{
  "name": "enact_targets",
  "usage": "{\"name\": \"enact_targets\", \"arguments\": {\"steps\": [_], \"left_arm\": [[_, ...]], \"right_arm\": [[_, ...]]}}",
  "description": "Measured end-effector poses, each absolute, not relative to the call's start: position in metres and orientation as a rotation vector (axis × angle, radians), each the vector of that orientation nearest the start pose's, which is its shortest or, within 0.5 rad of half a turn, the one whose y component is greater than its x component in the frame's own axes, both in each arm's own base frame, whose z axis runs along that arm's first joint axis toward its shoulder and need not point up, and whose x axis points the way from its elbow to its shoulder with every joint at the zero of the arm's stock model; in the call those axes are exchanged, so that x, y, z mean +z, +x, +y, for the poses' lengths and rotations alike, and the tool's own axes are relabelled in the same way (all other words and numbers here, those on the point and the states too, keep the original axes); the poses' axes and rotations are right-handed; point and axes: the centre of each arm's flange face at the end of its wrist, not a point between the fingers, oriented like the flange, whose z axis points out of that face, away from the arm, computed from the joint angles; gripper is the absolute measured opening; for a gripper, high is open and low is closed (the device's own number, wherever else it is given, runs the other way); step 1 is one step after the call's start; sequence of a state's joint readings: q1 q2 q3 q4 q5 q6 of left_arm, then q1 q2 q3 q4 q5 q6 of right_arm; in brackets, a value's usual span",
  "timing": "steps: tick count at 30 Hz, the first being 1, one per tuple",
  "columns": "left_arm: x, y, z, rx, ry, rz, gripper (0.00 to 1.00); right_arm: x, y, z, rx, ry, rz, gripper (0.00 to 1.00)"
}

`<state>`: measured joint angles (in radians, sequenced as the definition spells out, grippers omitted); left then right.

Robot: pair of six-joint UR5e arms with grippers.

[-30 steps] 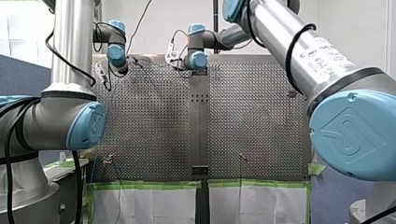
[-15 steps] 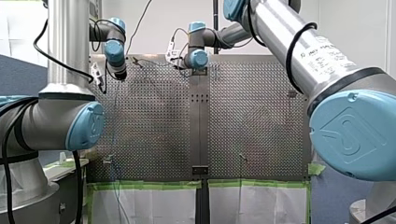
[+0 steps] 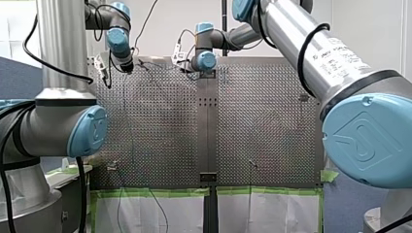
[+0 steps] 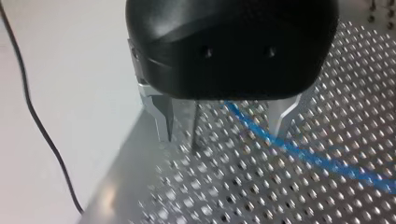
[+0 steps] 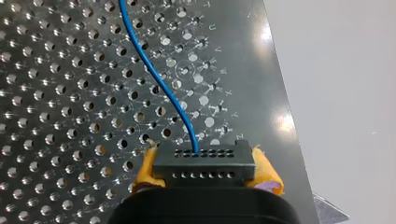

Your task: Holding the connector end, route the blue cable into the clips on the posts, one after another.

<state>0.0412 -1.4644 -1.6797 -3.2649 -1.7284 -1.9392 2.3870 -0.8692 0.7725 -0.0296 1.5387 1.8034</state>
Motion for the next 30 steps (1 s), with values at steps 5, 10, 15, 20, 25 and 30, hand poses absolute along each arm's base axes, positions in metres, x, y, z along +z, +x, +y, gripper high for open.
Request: {"name": "enact_targets", "arguments": {"steps": [5,10,15,20,25,30], "left_arm": [[0.486,0.424,-0.106,-0.124,-0.443,1.612,1.0],[0.491,0.417,-0.116,-0.128,-0.411,1.615,1.0],[0.491,0.414,-0.125,-0.132,-0.378,1.624,1.0],[0.491,0.411,-0.132,-0.128,-0.348,1.629,1.0],[0.491,0.409,-0.139,-0.129,-0.325,1.633,1.0],[0.491,0.407,-0.144,-0.128,-0.31,1.636,1.0]], "right_arm": [[0.438,0.659,-0.432,-2.596,-2.1,1.081,0.0],[0.438,0.659,-0.431,-2.594,-2.099,1.081,0.0],[0.438,0.66,-0.431,-2.593,-2.098,1.082,0.0],[0.438,0.66,-0.43,-2.592,-2.097,1.082,0.0],[0.438,0.66,-0.43,-2.591,-2.098,1.081,0.0],[0.438,0.66,-0.429,-2.591,-2.098,1.08,0.0]]}}
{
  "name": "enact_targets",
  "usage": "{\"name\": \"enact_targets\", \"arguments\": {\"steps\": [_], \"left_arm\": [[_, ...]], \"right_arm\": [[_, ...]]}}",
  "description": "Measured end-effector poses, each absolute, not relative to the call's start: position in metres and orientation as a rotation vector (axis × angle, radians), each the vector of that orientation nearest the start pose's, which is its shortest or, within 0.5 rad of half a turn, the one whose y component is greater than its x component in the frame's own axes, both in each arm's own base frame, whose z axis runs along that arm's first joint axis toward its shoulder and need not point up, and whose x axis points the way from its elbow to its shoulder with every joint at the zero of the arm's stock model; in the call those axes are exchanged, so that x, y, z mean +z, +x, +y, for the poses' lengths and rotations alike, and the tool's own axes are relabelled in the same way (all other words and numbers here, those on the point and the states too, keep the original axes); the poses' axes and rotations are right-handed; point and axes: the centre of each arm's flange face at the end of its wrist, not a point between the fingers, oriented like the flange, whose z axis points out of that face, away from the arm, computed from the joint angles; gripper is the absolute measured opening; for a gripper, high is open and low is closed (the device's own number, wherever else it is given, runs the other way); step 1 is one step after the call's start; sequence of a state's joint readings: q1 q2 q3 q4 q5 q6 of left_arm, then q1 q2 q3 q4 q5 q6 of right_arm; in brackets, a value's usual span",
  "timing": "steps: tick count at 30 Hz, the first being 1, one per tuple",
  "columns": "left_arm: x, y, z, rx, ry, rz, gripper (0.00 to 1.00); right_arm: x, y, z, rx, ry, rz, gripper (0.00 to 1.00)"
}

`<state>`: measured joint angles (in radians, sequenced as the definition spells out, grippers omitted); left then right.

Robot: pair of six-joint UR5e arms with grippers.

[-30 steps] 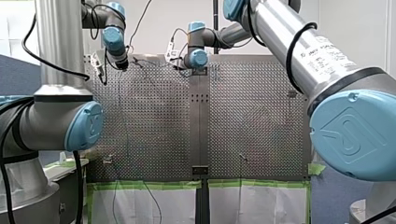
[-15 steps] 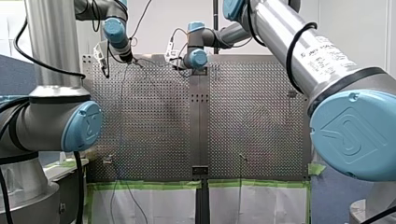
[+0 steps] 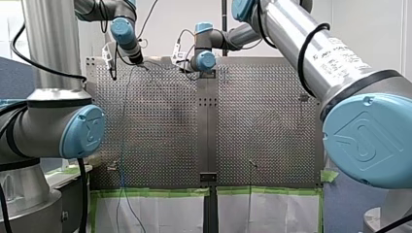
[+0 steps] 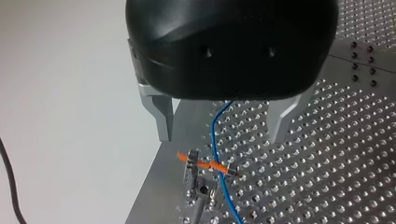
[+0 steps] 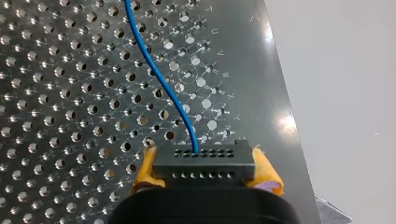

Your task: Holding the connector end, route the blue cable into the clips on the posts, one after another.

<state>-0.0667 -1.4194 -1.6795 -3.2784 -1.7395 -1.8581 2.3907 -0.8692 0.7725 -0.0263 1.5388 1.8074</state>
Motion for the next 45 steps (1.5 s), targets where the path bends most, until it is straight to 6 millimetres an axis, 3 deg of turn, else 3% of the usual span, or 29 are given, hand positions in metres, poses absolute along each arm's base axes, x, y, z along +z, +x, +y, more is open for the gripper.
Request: {"name": "enact_targets", "arguments": {"steps": [28,45], "left_arm": [[0.483,0.407,-0.158,-0.128,-0.29,1.657,1.0],[0.476,0.43,-0.174,-0.128,-0.142,1.603,1.0]], "right_arm": [[0.437,0.661,-0.429,-2.587,-2.1,1.078,0.0],[0.437,0.658,-0.433,-2.59,-2.1,1.087,0.0]]}}
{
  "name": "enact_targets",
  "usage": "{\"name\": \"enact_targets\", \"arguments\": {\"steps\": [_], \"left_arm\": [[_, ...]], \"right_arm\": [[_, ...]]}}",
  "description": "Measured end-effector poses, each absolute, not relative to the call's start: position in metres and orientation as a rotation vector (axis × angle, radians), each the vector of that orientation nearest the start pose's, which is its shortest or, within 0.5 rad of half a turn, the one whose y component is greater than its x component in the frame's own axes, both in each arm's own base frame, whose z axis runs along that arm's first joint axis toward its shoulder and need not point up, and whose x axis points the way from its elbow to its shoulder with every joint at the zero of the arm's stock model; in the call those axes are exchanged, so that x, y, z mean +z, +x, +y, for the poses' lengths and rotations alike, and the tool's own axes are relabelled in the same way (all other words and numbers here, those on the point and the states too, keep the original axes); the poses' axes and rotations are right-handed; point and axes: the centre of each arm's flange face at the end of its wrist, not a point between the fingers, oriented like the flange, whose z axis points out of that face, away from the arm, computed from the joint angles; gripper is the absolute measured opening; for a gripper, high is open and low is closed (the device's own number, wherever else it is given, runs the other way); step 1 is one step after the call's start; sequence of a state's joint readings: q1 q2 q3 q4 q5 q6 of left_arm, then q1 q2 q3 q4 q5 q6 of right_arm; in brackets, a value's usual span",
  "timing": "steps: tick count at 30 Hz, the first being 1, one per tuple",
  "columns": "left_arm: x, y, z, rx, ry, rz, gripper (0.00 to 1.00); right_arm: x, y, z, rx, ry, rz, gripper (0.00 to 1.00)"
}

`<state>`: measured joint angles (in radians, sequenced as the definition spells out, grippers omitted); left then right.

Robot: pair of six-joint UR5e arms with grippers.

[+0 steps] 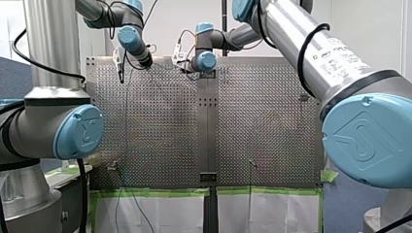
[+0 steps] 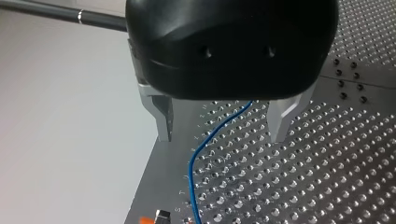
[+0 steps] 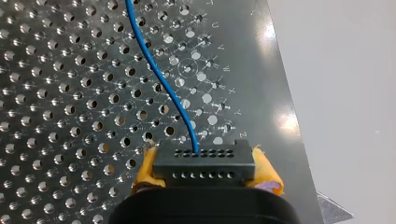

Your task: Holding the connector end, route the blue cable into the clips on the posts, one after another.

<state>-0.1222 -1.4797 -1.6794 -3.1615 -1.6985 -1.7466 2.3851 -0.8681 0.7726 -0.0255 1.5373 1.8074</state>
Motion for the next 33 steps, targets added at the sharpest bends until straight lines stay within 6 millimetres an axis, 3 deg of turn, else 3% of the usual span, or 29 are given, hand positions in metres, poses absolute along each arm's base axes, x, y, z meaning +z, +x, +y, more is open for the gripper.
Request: {"name": "enact_targets", "arguments": {"steps": [8,15,27,33], "left_arm": [[0.452,0.451,-0.172,-0.057,-0.084,1.641,1.0],[0.451,0.458,-0.169,-0.014,-0.052,1.619,1.0],[0.454,0.448,-0.179,-0.024,-0.014,1.638,1.0],[0.468,0.437,-0.179,-0.024,-0.028,1.611,1.0]], "right_arm": [[0.437,0.66,-0.43,-2.591,-2.097,1.077,0.0],[0.437,0.661,-0.429,-2.591,-2.098,1.072,0.0],[0.437,0.661,-0.43,-2.59,-2.097,1.075,0.0],[0.437,0.661,-0.43,-2.591,-2.097,1.076,0.0]]}}
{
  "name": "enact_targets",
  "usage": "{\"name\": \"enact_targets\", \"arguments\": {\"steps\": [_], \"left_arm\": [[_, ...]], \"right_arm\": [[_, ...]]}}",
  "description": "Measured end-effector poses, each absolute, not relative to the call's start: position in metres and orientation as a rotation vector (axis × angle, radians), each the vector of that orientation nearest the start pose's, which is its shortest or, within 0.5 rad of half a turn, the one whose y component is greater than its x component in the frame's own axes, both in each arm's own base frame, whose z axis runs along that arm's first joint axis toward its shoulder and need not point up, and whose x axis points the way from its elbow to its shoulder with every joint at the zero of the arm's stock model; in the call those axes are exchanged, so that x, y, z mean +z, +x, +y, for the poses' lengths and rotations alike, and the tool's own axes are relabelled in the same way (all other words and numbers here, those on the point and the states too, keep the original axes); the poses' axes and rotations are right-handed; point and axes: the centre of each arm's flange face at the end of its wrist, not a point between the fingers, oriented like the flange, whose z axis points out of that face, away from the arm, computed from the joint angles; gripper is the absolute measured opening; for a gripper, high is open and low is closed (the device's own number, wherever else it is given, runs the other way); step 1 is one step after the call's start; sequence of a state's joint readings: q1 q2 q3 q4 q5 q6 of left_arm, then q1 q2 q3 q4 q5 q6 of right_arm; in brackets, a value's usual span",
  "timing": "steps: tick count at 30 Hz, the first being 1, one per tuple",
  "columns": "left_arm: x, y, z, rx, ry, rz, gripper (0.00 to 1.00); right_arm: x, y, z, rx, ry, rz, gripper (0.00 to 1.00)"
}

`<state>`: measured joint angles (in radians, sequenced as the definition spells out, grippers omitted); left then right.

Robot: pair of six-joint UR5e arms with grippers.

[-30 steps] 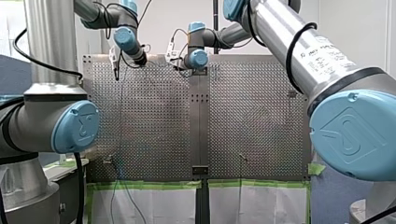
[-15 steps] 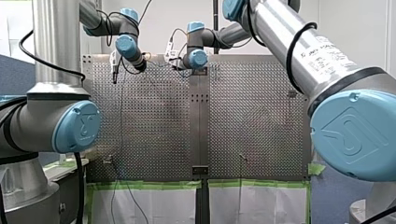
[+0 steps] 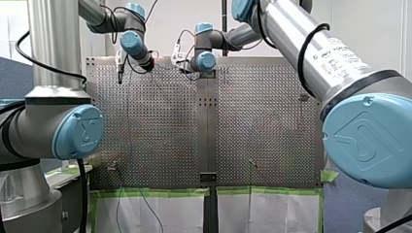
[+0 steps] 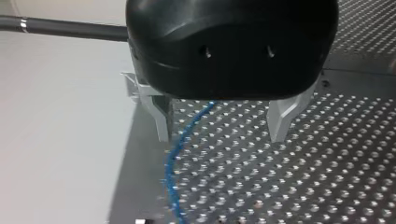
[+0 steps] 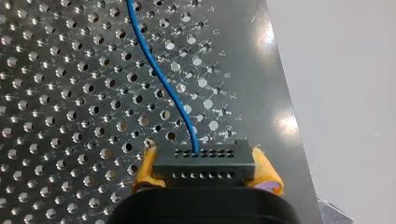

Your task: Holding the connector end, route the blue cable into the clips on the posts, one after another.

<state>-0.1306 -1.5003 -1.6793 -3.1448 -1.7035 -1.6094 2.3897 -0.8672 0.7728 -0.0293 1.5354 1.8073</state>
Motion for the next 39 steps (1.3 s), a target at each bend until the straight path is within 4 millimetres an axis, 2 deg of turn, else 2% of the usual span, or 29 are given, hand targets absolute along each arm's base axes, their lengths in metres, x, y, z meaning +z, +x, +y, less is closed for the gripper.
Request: {"name": "enact_targets", "arguments": {"steps": [6,15,26,39], "left_arm": [[0.473,0.435,-0.177,-0.027,-0.045,1.596,1.0],[0.476,0.444,-0.171,-0.033,-0.067,1.551,1.0],[0.454,0.46,-0.173,-0.045,-0.047,1.589,1.0],[0.474,0.486,-0.184,-0.067,-0.052,1.542,1.0]], "right_arm": [[0.437,0.66,-0.432,-2.591,-2.098,1.079,0.0],[0.436,0.662,-0.43,-2.589,-2.098,1.075,0.0],[0.436,0.663,-0.428,-2.589,-2.097,1.07,0.0],[0.435,0.663,-0.428,-2.589,-2.097,1.068,0.0]]}}
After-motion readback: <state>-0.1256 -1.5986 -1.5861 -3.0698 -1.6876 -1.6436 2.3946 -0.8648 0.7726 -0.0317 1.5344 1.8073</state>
